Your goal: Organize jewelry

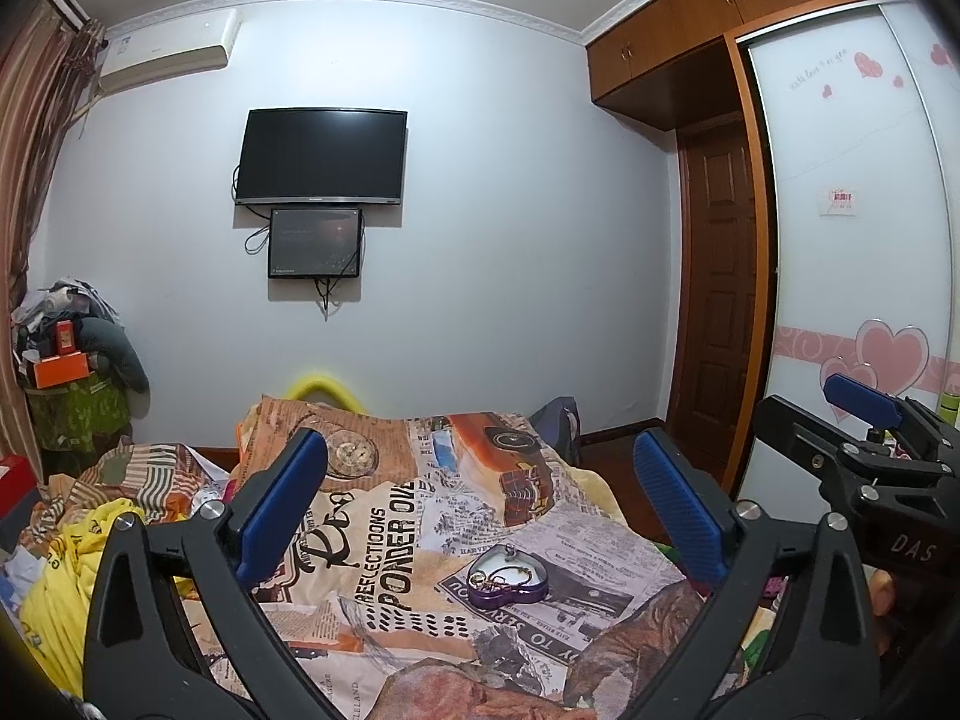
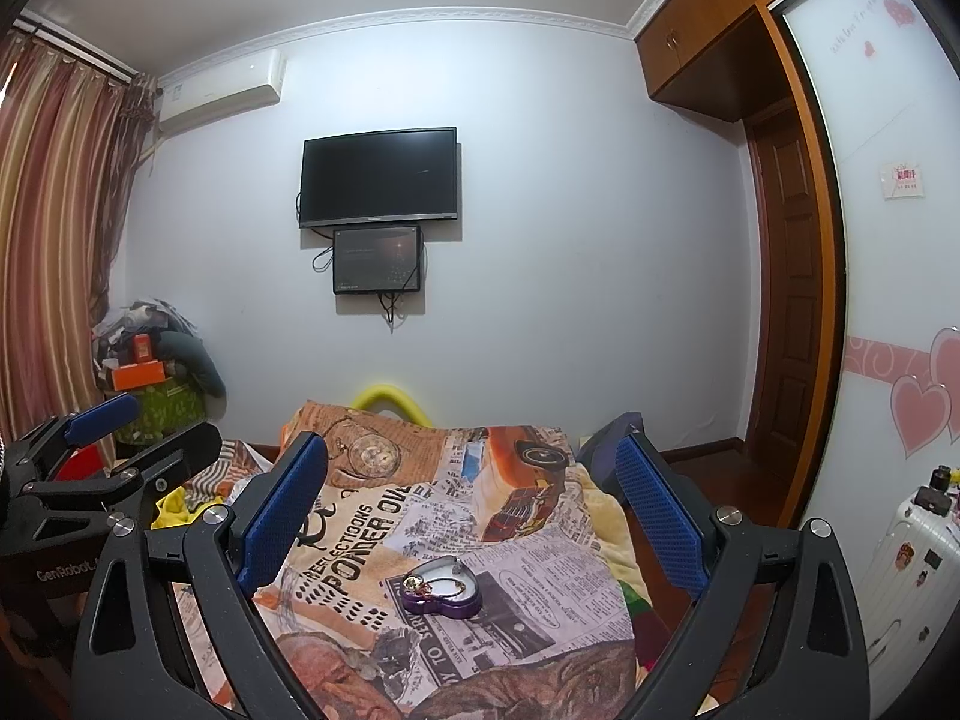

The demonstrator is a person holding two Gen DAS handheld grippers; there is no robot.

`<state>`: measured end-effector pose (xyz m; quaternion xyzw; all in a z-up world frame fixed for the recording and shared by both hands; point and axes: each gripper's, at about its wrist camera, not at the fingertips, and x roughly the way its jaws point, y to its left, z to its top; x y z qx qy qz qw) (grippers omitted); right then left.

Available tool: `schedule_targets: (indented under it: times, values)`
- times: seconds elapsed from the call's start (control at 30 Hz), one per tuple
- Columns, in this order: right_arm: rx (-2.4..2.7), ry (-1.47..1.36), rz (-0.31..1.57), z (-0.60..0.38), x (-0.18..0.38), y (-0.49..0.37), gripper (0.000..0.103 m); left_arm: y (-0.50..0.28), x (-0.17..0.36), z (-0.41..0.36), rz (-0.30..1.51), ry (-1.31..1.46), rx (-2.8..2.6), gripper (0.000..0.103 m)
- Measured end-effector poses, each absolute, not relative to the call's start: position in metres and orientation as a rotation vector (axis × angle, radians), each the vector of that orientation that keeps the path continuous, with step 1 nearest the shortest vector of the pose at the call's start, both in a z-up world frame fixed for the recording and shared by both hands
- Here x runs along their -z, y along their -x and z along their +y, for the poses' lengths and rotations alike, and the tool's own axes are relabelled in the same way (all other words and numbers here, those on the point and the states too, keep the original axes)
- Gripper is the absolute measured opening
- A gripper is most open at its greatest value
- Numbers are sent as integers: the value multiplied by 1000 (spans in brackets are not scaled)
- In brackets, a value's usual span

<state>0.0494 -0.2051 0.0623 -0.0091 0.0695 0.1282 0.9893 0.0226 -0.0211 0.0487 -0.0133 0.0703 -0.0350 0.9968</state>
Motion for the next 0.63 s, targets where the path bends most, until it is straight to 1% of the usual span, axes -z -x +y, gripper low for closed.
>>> schedule_targets:
  times: [0.63]
  values:
    - [-255,14,157,-204,-61,-54,96,-32,-44,-19,175,49,65,103]
